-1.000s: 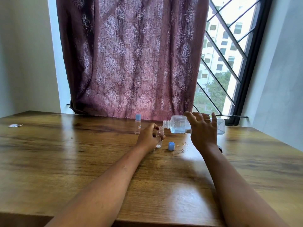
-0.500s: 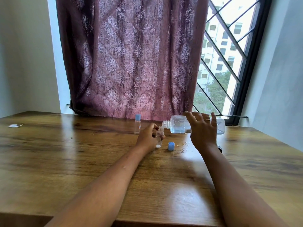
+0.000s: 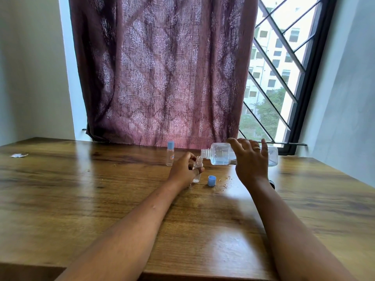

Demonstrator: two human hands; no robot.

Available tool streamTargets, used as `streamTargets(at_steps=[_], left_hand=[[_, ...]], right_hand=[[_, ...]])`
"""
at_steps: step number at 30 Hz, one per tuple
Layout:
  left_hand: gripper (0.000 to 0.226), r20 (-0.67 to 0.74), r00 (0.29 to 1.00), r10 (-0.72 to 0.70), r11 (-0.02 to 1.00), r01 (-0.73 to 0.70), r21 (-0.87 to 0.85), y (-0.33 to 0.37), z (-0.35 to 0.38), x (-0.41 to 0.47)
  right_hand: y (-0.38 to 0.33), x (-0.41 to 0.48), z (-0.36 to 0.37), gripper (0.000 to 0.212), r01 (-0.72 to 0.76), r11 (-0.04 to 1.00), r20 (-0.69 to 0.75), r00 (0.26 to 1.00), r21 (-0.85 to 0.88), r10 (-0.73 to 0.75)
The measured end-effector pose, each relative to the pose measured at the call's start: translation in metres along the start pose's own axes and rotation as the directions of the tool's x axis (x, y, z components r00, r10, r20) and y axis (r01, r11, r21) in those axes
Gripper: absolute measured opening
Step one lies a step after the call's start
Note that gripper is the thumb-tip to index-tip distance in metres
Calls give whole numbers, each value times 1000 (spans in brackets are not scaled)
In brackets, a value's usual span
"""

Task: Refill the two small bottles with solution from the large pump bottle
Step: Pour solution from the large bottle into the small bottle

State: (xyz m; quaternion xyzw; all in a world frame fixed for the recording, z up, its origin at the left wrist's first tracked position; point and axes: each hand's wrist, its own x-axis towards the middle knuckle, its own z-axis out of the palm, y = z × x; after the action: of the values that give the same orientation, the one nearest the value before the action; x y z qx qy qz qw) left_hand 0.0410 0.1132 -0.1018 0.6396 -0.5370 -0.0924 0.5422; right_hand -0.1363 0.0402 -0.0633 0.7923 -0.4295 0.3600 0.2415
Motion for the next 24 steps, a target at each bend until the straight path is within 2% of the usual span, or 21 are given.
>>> streamTargets(at_steps=[24], left_hand=[[33,-16,1000,-18,1000,18,8,-1,0,0]], right_hand=[[-1,1,2,68,6,1000,-6,1000,-30,-6]])
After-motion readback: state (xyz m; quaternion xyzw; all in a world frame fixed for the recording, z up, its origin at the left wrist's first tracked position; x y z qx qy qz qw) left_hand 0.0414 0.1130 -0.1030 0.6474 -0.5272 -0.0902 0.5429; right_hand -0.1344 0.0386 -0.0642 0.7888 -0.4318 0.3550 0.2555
